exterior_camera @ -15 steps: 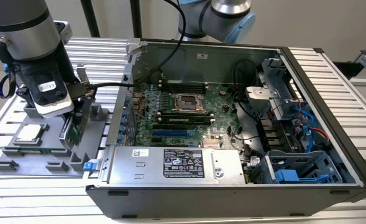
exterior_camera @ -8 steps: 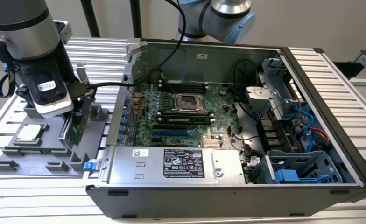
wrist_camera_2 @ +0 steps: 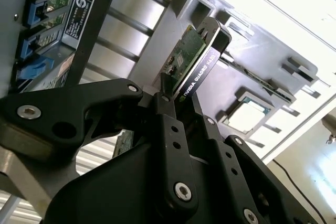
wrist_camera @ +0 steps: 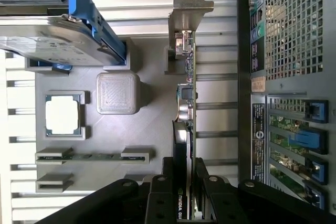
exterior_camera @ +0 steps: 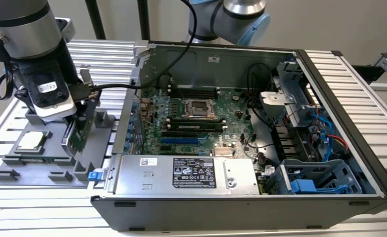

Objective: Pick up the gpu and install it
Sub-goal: 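Pick up the gpu and move the gpu toward the slot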

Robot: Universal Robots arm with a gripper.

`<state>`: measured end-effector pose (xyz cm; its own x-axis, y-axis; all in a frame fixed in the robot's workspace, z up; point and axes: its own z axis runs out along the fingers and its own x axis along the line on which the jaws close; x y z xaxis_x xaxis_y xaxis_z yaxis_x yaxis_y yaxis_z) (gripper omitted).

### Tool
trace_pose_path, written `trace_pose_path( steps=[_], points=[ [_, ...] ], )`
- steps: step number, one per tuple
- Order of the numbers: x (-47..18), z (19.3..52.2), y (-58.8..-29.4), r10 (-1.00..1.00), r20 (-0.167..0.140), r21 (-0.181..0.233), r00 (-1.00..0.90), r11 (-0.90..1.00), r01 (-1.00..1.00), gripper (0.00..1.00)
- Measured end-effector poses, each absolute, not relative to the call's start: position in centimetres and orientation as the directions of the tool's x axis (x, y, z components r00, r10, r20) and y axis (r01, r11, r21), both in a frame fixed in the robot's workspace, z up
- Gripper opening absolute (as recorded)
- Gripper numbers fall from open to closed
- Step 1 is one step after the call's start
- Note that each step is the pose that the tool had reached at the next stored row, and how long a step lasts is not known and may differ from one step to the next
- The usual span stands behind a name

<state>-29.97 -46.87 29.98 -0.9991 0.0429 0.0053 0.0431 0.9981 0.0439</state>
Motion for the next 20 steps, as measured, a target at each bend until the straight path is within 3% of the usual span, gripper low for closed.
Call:
trace_pose_path(
  steps=[20],
  points=[
    [-30.0,31.2,-46.9,0.043,0.005,0.044,-0.999,0.998,0.043,0.00]
  ],
)
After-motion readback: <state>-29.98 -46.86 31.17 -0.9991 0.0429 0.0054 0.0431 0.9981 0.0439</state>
